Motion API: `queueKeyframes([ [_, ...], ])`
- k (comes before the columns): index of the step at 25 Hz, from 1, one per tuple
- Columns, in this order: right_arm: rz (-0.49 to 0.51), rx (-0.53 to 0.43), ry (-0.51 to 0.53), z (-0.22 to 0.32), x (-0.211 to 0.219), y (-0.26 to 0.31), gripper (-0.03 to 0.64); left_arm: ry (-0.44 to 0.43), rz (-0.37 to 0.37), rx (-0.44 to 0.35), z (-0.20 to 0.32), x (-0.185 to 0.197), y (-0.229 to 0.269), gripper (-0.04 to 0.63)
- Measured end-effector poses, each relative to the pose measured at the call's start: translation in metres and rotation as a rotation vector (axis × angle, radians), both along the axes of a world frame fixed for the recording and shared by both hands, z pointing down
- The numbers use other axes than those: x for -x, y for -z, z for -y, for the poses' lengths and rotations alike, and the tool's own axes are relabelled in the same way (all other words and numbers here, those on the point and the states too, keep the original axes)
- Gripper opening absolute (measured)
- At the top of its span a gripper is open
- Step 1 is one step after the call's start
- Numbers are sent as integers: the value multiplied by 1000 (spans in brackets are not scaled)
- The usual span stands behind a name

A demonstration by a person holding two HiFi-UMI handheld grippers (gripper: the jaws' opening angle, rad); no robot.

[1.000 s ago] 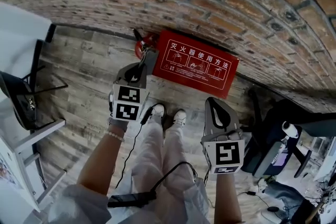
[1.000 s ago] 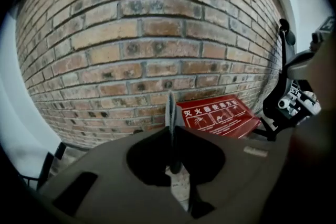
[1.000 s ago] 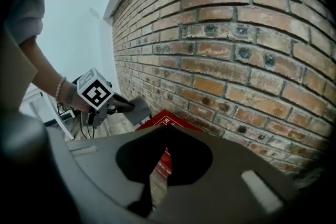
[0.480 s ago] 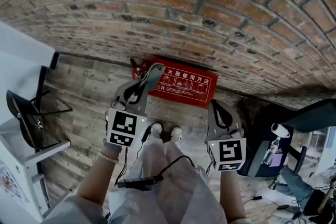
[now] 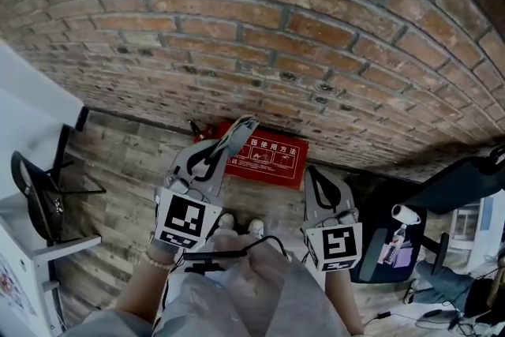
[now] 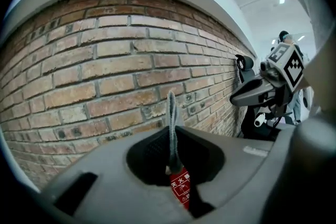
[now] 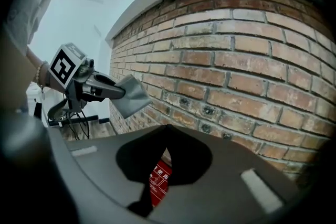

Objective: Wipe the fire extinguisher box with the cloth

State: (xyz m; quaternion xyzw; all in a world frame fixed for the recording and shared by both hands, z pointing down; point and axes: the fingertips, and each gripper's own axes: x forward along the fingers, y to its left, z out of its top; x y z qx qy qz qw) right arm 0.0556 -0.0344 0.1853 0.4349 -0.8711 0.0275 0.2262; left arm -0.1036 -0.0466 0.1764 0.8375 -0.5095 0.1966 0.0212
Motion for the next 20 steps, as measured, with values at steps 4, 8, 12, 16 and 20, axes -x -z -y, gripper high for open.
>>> queueKeyframes([
  [4, 51, -63, 0, 5, -1, 21, 11, 6, -13, -26, -8, -5, 23, 11],
  [8, 47, -87, 13, 5, -8, 35, 11, -10, -14, -43, -15, -15, 35, 11],
  [12, 33, -110, 34, 4, -6, 49, 11, -30, -16, -69, -19, -20, 48, 11],
  [16, 14, -101, 44, 5, -2, 58, 11, -41, -10, -68, -20, -22, 52, 11],
  [20, 57, -152, 68, 9, 9, 66, 11, -41, -10, -69, -18, -24, 53, 11],
])
